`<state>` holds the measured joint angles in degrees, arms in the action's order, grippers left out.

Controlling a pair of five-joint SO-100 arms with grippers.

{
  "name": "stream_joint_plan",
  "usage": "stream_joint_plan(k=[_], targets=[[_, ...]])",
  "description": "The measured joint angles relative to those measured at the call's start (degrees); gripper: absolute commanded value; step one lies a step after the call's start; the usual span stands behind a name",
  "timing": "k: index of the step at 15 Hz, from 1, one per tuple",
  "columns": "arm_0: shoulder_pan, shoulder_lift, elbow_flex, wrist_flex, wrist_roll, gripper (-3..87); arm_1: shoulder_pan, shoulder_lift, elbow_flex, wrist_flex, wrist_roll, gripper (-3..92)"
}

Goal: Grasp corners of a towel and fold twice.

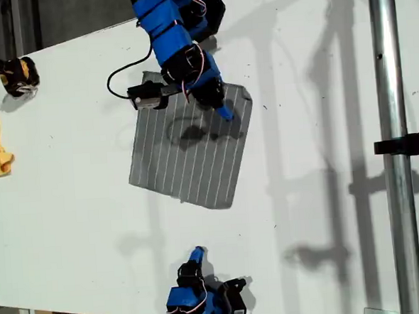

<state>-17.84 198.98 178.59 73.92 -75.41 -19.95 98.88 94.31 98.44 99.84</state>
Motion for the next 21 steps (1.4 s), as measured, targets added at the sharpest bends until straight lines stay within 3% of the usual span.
stream_joint_plan(k=[5,10,18,21], targets=[[0.00,0.00,0.00,0.00,0.00,-2.8,-3.78,12.92,28.56,-22.32,6.06,35.8],[0.00,0.00,0.00,0.00,0.00,-2.8,-5.63,13.36,40.61,-35.86,7.29,35.4],[0.00,0.00,0.00,0.00,0.00,-2.8,-5.54,4.48,42.36,-46.05,6.50,35.0],[0.00,0.00,0.00,0.00,-0.09,-2.8,-4.57,0.79,42.10,-49.83,4.57,28.5]])
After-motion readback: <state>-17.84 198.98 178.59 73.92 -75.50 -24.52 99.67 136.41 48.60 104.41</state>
